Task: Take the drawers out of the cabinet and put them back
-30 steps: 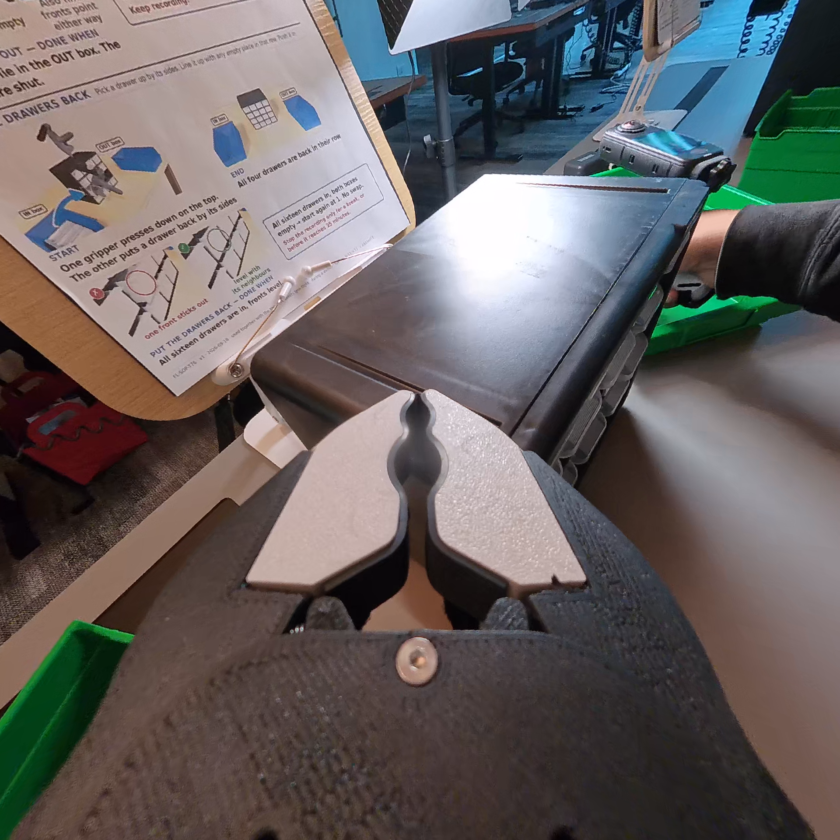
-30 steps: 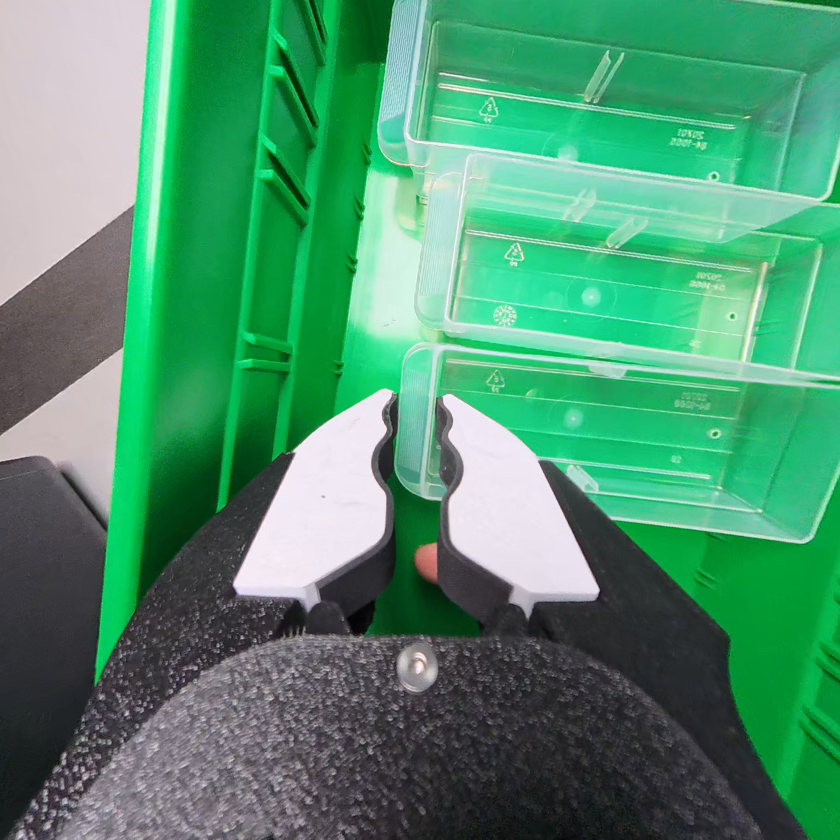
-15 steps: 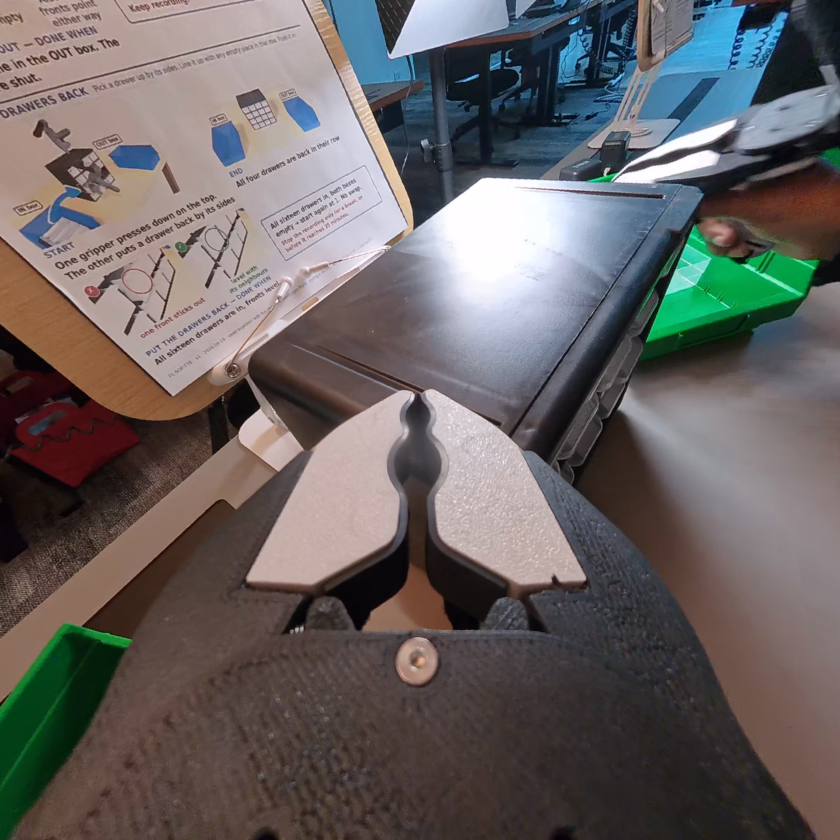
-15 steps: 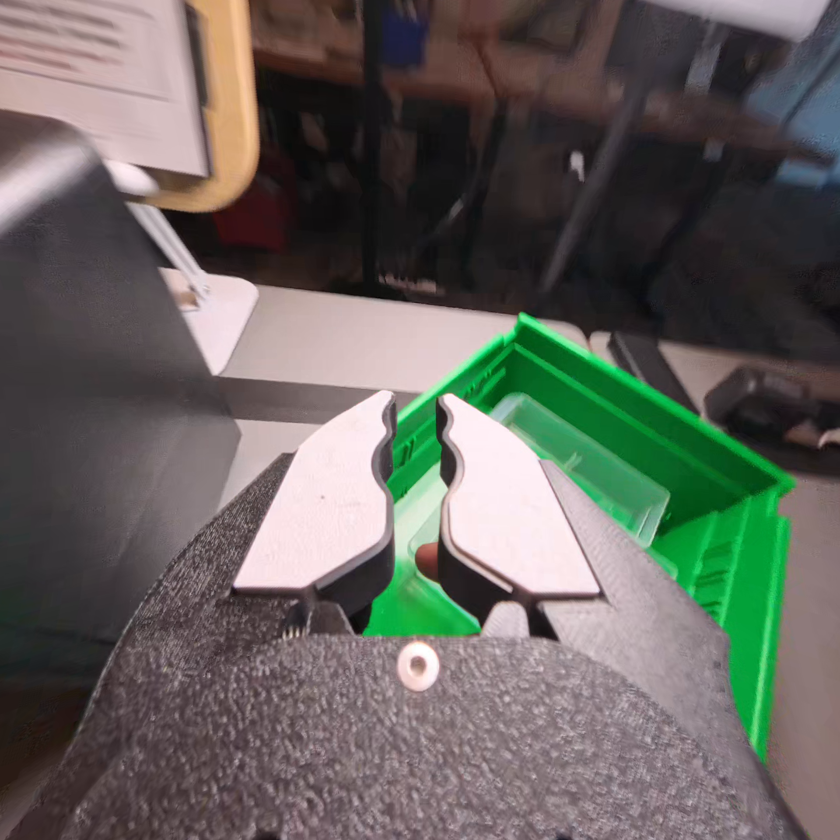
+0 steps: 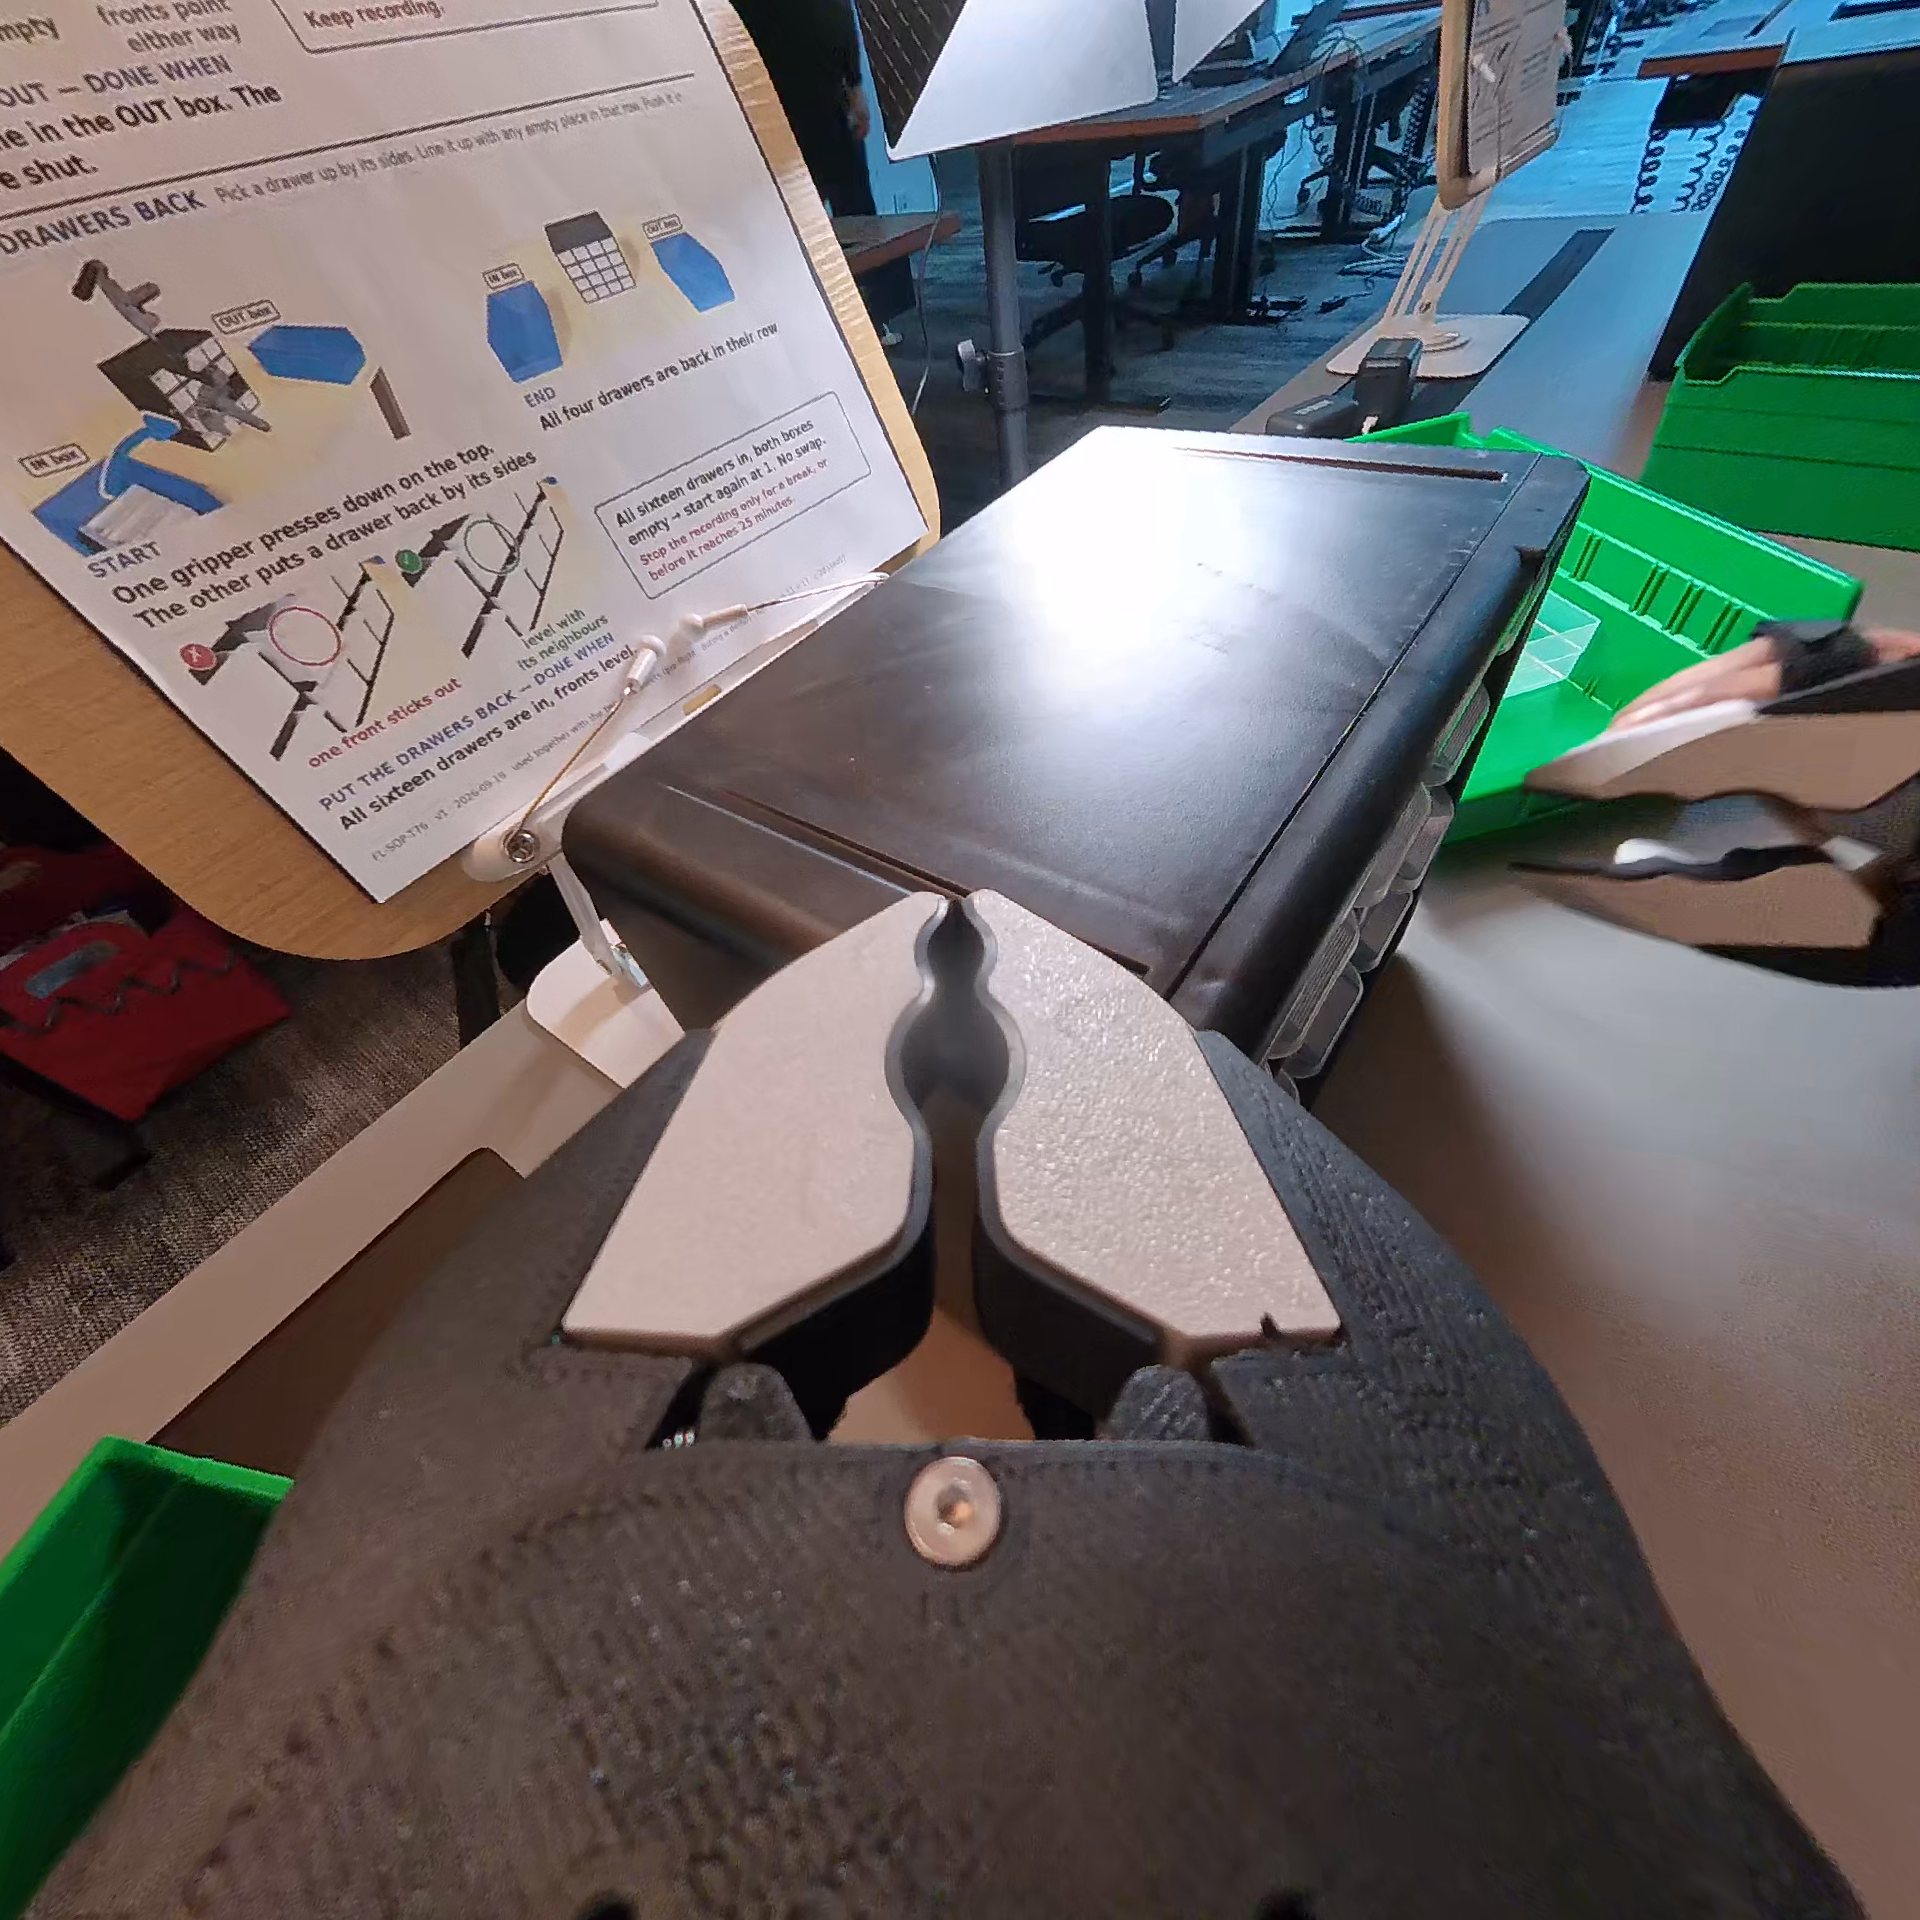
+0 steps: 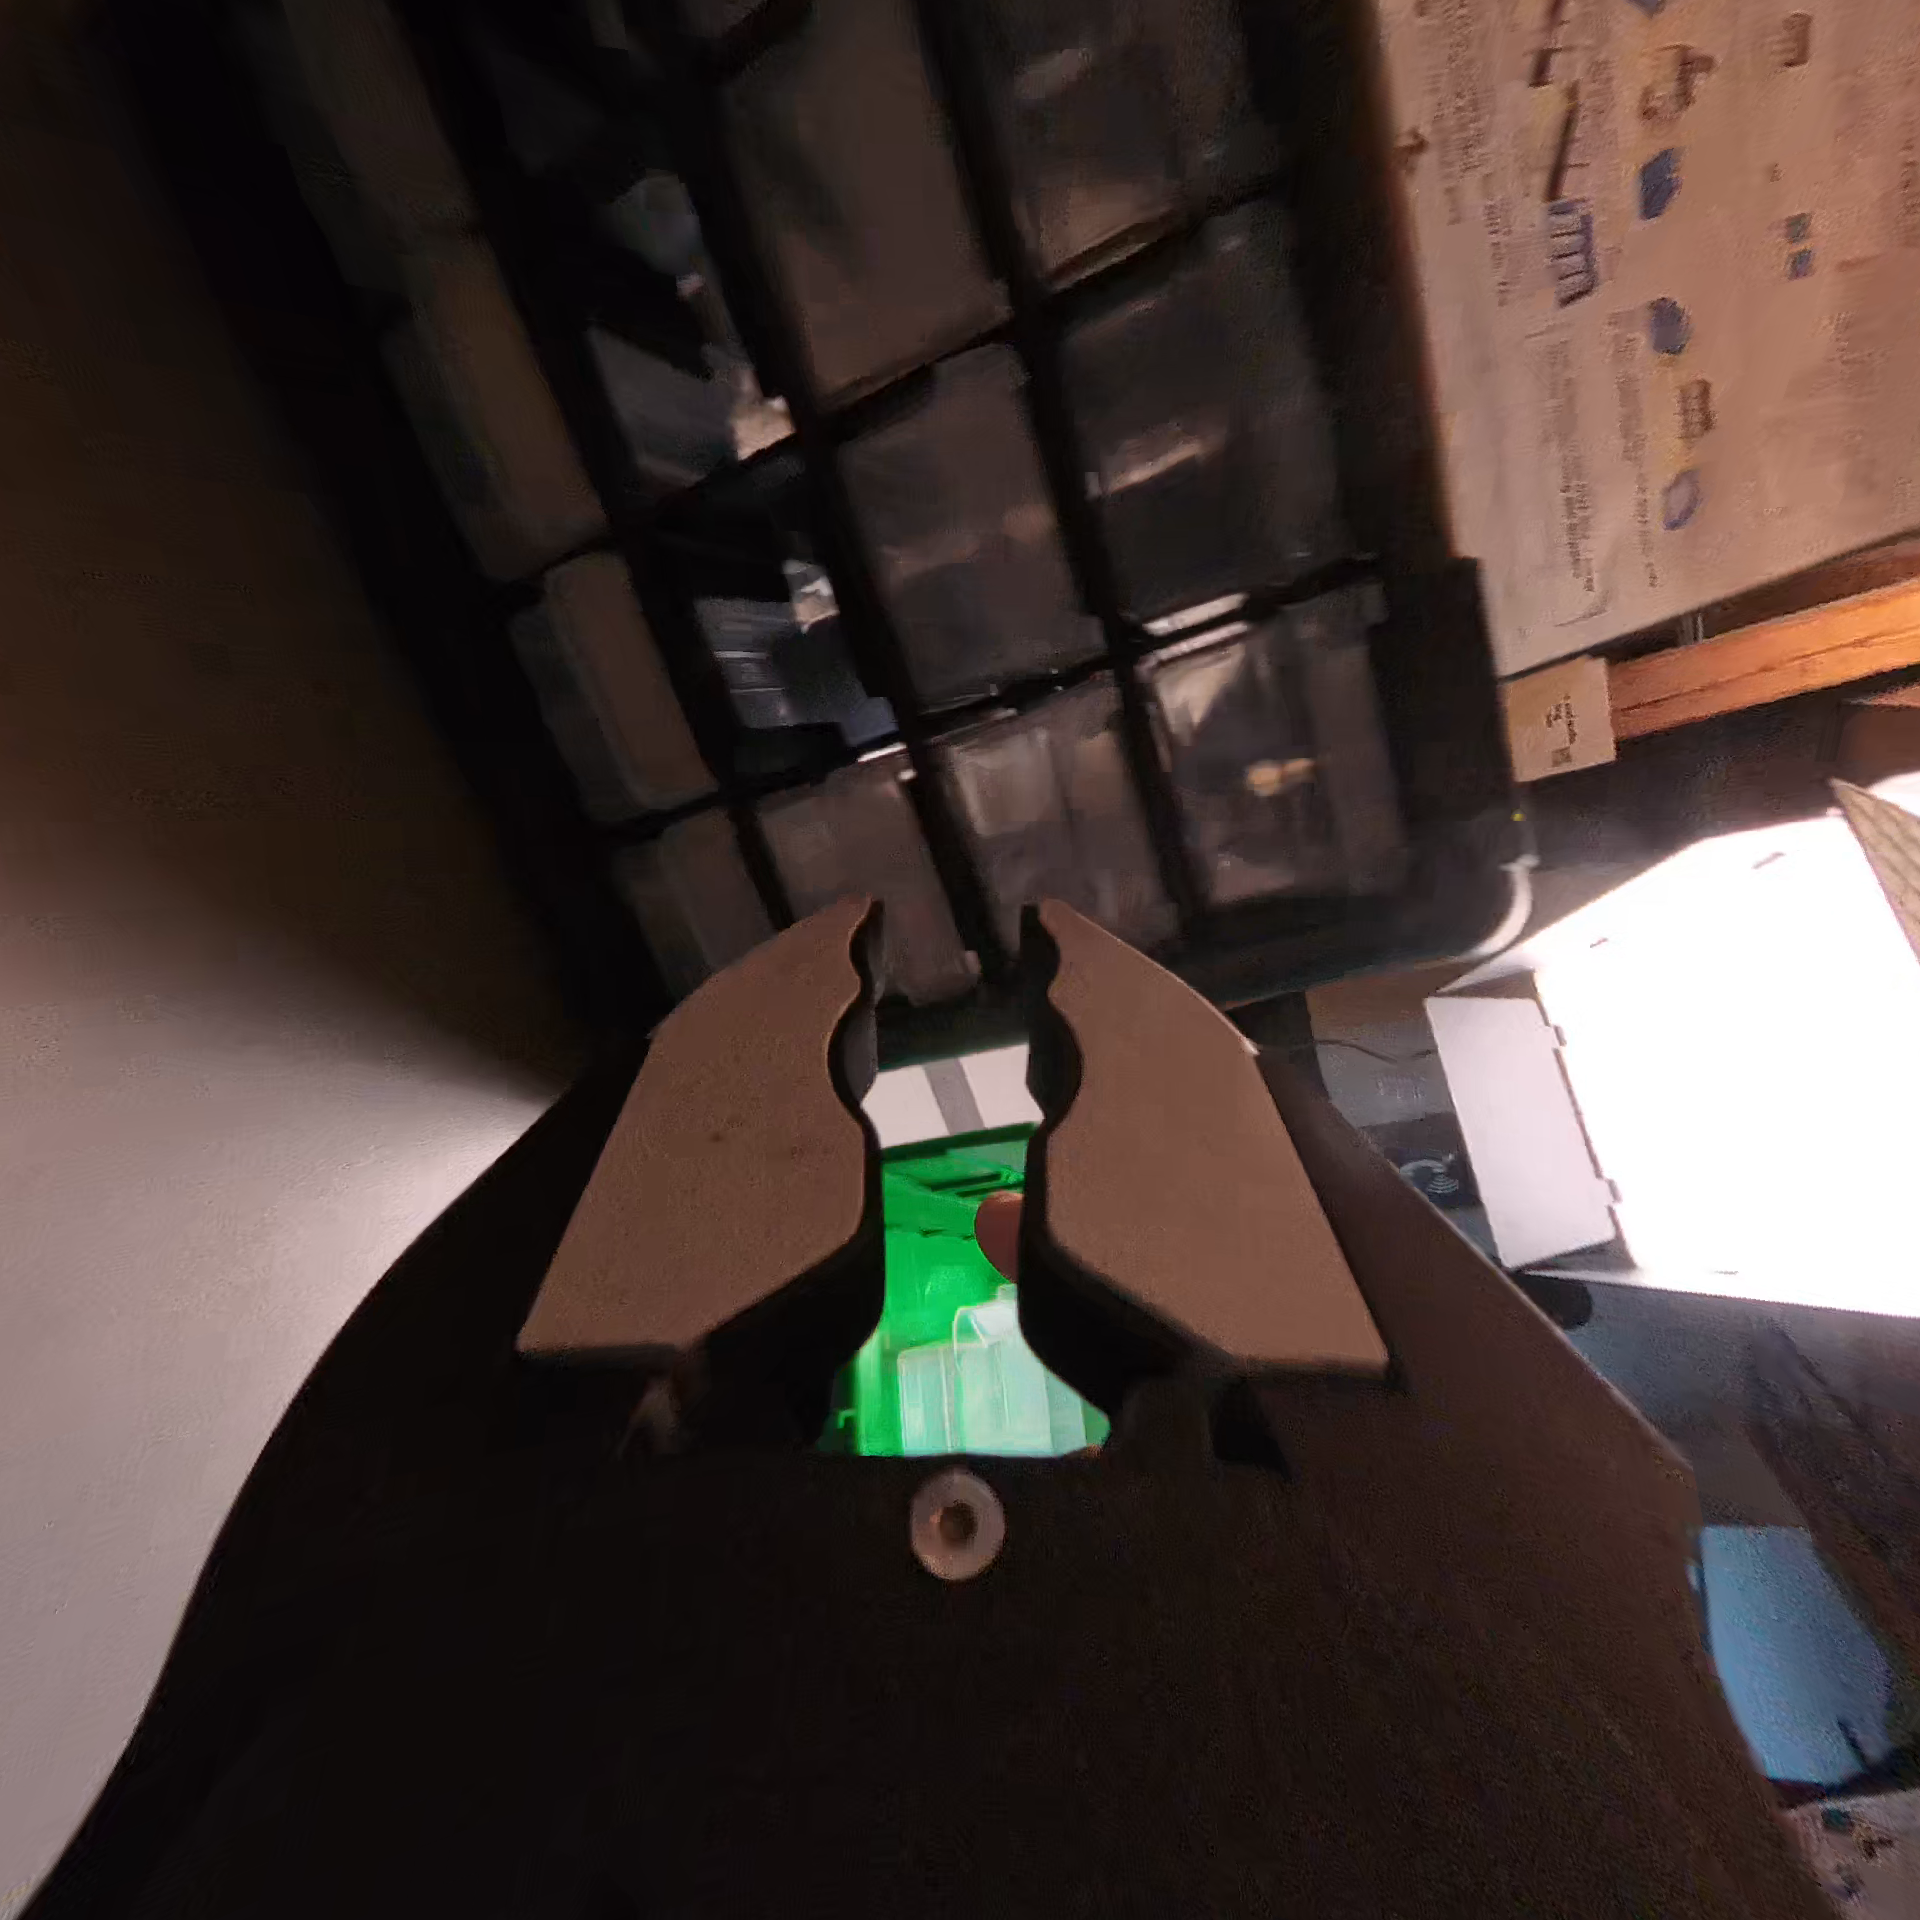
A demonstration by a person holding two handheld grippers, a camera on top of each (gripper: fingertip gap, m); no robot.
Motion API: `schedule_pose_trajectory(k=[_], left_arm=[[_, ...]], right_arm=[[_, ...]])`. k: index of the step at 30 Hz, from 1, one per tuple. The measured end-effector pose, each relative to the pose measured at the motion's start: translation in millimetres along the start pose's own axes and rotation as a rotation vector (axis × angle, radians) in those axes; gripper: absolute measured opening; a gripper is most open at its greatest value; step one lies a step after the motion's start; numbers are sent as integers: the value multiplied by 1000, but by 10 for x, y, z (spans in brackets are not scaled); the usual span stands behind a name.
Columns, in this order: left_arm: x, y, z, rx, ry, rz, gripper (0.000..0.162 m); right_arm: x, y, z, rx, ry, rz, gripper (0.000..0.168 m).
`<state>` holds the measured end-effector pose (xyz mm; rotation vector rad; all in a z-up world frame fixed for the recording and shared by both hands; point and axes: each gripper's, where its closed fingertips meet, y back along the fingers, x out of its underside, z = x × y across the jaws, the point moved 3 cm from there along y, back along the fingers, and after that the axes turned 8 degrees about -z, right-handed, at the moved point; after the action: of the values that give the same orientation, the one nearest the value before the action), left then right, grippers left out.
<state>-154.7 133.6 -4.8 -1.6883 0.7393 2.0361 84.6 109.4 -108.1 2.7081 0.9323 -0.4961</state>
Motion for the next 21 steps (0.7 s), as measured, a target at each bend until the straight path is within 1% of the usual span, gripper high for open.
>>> schedule_pose_trajectory(k=[2,6,8,10,12,17,21], left_arm=[[1,1,0,-1,-1,-2,0],[2,1,1,1,-1,-5,0],[2,0,3,4,1,-7,0],[2,-1,4,7,4,-8,0],[3,0,4,8,3,-8,0],[2,0,4,7,-2,-7,0],[2,0,4,8,1,-8,0]], right_arm=[[58,-128,131,-3,57,13,28],[128,-287,149,49,156,19,29],[184,-336,129,77,195,38,29],[205,-351,101,110,231,31,24],[196,-328,90,133,244,11,21],[167,-179,121,151,234,-27,20],[112,-31,137,88,160,-72,23]])
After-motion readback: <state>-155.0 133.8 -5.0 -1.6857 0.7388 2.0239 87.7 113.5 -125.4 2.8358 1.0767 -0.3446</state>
